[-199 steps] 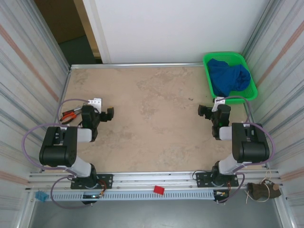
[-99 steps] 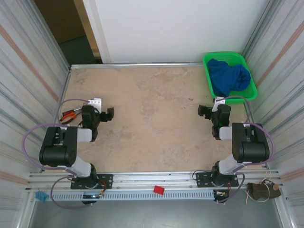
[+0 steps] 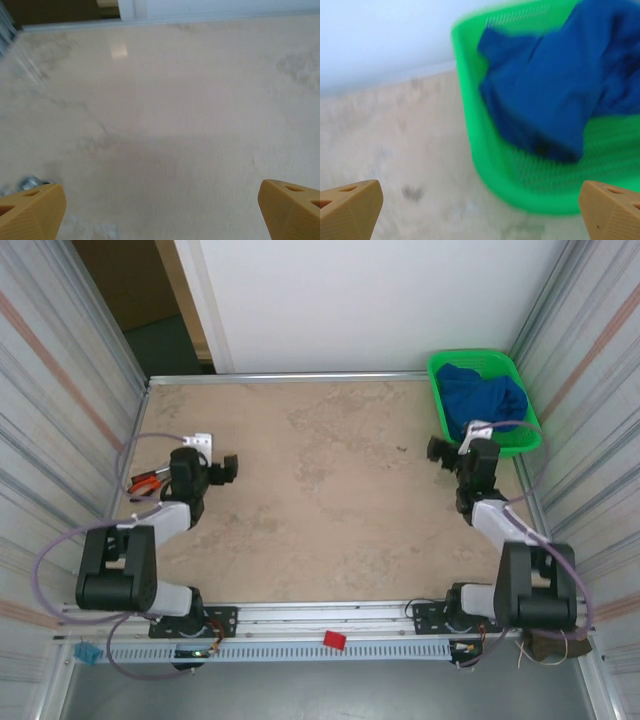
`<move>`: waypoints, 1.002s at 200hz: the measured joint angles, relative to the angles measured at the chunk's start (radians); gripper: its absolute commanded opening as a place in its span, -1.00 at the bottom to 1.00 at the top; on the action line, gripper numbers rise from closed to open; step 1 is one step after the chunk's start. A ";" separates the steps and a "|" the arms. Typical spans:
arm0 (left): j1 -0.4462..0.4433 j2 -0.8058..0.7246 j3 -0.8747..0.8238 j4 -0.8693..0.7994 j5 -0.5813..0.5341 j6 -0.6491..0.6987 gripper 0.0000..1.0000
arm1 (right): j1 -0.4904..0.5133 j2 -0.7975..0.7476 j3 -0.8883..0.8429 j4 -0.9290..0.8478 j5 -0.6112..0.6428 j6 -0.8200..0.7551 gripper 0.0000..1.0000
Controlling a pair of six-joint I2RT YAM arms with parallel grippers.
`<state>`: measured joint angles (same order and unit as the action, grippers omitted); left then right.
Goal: Fold the inside-out t-shirt
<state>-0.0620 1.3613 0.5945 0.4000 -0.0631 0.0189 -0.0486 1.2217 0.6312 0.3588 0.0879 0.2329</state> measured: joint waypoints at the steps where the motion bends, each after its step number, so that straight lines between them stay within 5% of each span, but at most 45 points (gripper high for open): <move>1: -0.001 -0.004 0.005 -0.008 -0.002 -0.002 0.98 | 0.000 -0.008 0.013 -0.015 0.005 0.013 0.98; 34: -0.099 -0.159 0.236 -0.298 -0.070 -0.111 0.97 | -0.071 -0.017 0.426 -0.301 0.028 0.182 0.98; 86: -0.372 -0.239 0.407 -0.547 -0.060 -0.229 0.97 | -0.129 0.480 1.271 -0.800 -0.052 0.225 0.78; 129: -0.480 -0.180 0.412 -0.640 -0.050 -0.277 0.97 | -0.171 0.780 1.407 -1.065 -0.031 0.258 1.00; 175: -0.488 -0.131 0.392 -0.629 -0.021 -0.323 0.97 | -0.186 1.011 1.585 -1.191 0.005 0.254 1.00; 200: -0.488 -0.095 0.384 -0.625 -0.007 -0.336 0.97 | -0.185 1.074 1.652 -1.200 0.021 0.249 0.81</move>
<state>-0.5495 1.2663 0.9787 -0.2249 -0.0704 -0.3172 -0.2340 2.2955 2.2833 -0.8410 0.1093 0.4824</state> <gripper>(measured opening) 0.987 0.942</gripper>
